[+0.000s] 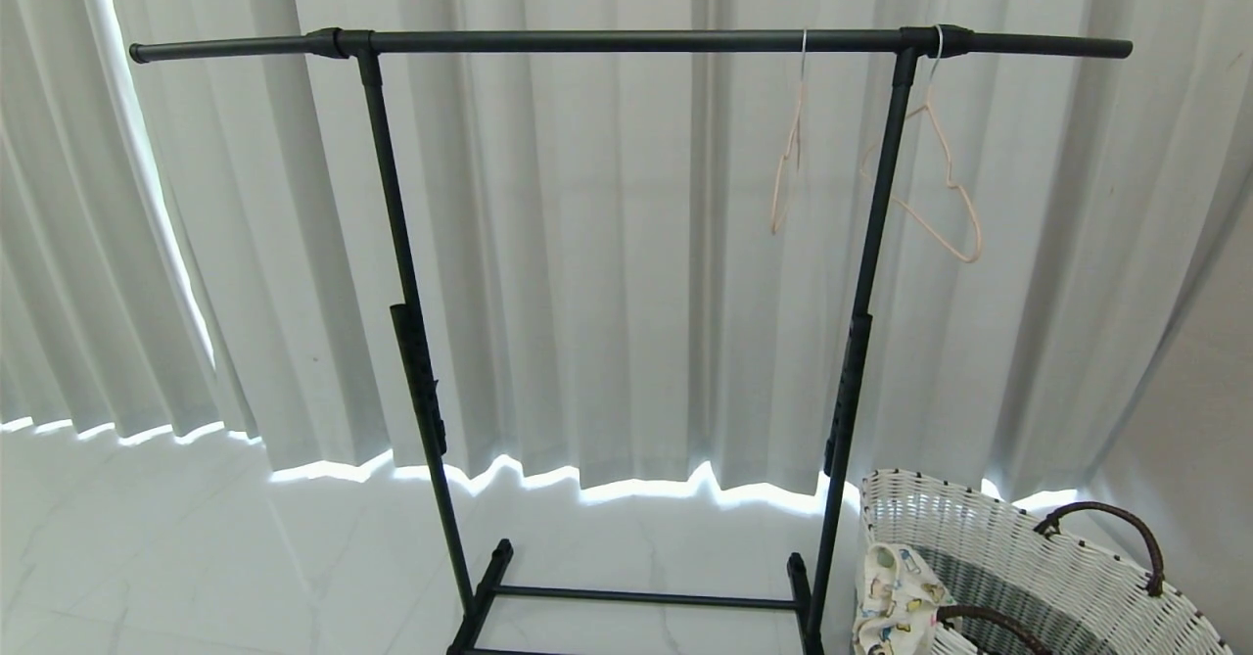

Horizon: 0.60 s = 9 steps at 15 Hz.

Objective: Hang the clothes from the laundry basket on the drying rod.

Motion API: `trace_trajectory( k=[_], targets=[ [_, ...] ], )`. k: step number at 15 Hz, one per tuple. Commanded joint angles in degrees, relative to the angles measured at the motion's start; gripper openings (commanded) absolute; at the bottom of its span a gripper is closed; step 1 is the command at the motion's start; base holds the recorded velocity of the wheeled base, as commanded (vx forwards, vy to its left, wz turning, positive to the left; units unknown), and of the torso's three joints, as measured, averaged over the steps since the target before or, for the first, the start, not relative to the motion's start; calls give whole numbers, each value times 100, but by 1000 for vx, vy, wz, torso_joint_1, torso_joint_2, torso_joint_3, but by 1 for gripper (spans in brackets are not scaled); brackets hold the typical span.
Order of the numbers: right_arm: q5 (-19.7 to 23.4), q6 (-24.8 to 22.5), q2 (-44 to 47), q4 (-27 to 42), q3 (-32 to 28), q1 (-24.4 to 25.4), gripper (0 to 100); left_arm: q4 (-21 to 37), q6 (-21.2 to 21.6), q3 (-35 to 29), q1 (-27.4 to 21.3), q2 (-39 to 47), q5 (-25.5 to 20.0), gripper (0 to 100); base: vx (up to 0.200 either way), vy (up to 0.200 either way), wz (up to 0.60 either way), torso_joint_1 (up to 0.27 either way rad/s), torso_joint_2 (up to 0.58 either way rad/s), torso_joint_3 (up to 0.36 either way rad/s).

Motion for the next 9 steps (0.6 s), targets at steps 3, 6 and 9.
trace_trajectory(
  k=[3, 6, 9],
  targets=[
    [243, -1024, 2025, 1198, -1453, 440, 100, 2, 2, 1, 1, -1, 1, 100, 0, 0, 0, 0, 0, 0],
    [49, -2334, 4592, 1312, -1823, 414, 100, 2, 2, 1, 1, -1, 1, 100, 0, 0, 0, 0, 0, 0],
    [-698, -3292, 6068, 996, -1717, 405, 100, 2, -7, 1, 1, -1, 10, 100, 0, 0, 0, 0, 0, 0]
  ],
)
